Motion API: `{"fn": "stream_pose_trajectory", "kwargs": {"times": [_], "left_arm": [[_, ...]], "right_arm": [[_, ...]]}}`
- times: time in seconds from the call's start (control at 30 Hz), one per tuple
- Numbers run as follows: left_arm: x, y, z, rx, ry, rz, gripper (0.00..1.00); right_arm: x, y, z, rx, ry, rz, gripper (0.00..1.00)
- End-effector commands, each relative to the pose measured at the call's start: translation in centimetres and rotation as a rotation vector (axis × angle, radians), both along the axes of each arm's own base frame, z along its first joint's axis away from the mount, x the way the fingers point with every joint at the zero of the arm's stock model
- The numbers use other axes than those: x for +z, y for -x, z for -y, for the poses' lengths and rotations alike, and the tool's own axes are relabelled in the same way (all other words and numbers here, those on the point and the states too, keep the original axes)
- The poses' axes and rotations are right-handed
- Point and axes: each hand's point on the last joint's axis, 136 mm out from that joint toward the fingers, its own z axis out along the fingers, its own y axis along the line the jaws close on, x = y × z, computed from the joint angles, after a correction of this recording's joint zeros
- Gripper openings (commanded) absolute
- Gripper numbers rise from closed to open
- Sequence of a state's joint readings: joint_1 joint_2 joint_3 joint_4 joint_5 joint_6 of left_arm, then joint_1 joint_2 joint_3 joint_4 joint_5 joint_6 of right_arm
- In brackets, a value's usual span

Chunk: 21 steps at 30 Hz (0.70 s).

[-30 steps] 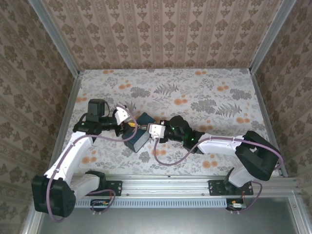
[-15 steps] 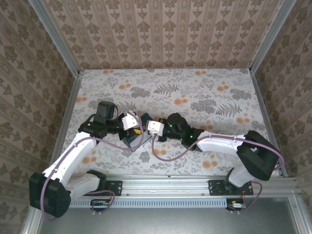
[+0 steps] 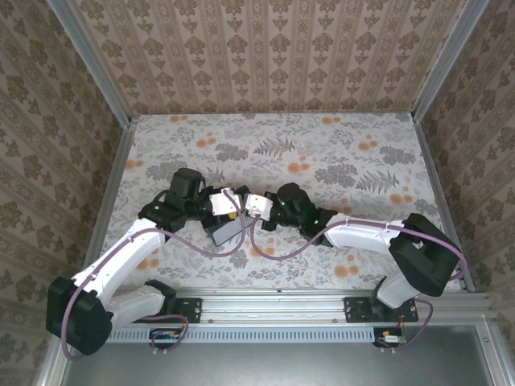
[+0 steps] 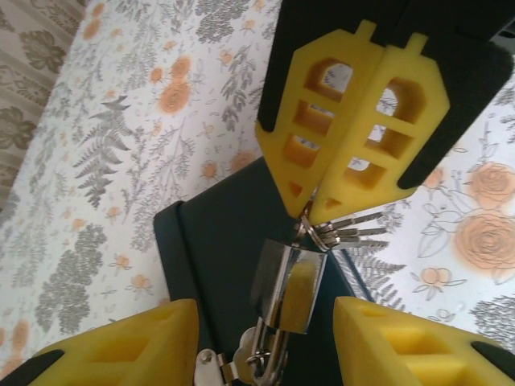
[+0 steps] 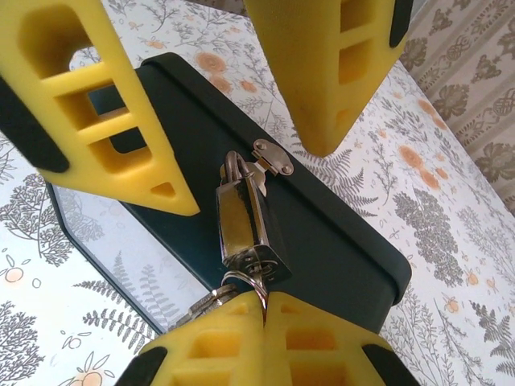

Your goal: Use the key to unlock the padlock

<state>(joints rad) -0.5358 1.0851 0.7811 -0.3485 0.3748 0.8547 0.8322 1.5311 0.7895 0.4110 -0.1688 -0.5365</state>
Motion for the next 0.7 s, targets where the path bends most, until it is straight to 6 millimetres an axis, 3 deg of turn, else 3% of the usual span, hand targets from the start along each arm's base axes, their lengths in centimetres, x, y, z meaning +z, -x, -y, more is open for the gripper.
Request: {"fn": "stream_pose_trajectory", "kwargs": {"times": [0.0, 0.1, 0.27, 0.37, 0.67], "left_arm": [[-3.1, 0.3, -0.1, -0.010, -0.093, 0.001, 0.48], [-3.1, 0.5, -0.5, 0.009, -0.073, -0.011, 0.48], [-0.9, 1.7, -1.8, 0.021, 0.055, -0.037, 0.50], [-1.0, 1.8, -2.0, 0.019, 0.054, -0.042, 0.51], [-1.5, -0.3, -1.0, 0.012, 0.039, -0.028, 0.51]], "right_arm": [[1.4, 0.7, -1.8, 0.043, -0.069, -0.024, 0.03], [1.4, 0.5, -1.9, 0.042, -0.085, -0.040, 0.03], [1.0, 0.3, -1.9, 0.042, -0.096, -0.060, 0.03], [1.0, 0.1, -1.8, 0.046, -0.114, -0.068, 0.03], [0.9, 0.0, -2.0, 0.047, -0.140, -0.081, 0.03]]}}
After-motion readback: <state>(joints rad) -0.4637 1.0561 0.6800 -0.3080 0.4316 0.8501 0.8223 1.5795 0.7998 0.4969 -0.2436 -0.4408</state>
